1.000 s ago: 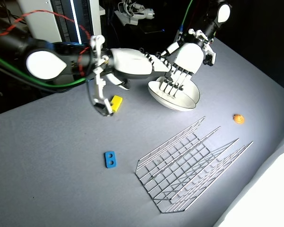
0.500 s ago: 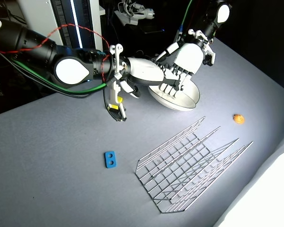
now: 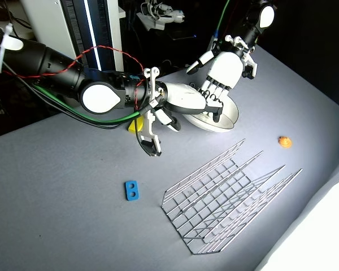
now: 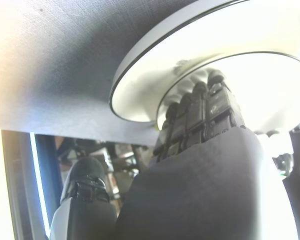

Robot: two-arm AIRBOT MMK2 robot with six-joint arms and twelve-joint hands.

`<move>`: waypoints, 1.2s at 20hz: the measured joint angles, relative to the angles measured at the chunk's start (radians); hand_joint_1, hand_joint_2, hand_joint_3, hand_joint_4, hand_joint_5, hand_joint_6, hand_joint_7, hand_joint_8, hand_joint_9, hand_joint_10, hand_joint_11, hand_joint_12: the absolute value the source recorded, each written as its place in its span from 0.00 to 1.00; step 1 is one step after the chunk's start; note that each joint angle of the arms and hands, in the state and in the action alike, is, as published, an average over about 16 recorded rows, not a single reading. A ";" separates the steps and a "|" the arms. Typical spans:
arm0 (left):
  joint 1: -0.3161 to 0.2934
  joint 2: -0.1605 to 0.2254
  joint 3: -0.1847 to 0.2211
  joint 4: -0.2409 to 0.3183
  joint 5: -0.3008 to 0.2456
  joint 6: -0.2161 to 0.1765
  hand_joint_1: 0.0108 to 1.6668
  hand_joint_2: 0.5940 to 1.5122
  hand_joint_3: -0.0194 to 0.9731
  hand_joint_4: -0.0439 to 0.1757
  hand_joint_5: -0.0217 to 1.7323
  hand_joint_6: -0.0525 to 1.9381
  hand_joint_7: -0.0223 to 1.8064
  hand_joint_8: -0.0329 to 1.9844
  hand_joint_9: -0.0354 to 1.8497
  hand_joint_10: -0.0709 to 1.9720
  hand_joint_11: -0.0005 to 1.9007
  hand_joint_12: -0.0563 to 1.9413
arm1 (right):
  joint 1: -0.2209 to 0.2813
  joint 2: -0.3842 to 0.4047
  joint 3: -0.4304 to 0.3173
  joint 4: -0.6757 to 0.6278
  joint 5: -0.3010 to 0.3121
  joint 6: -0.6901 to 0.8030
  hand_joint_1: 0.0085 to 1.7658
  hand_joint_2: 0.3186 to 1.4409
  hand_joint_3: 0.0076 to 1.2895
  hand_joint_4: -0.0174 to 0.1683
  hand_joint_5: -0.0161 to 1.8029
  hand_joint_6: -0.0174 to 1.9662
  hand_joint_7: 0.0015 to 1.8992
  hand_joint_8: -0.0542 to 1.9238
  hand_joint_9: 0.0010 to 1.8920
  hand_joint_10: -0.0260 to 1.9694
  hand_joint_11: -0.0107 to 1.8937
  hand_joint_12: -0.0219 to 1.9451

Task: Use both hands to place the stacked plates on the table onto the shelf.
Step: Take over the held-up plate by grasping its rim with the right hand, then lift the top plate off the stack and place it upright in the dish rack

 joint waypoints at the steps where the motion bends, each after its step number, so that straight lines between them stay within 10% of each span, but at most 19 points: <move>1: 0.001 0.000 0.001 -0.001 -0.001 0.000 0.00 0.62 0.04 0.18 0.02 0.02 0.01 0.01 0.02 0.03 0.01 0.02 | 0.000 -0.007 0.007 0.005 0.000 -0.006 0.70 0.59 0.02 0.14 0.15 0.02 0.14 0.04 0.15 0.05 0.02 0.64; 24: -0.069 0.033 0.067 -0.162 -0.031 -0.009 0.00 0.62 0.04 0.20 0.05 0.03 0.04 0.02 0.03 0.04 0.01 0.02 | -0.006 -0.047 0.027 0.027 0.058 -0.067 0.70 0.57 0.01 0.05 0.46 0.38 0.49 0.37 0.52 0.48 0.48 0.56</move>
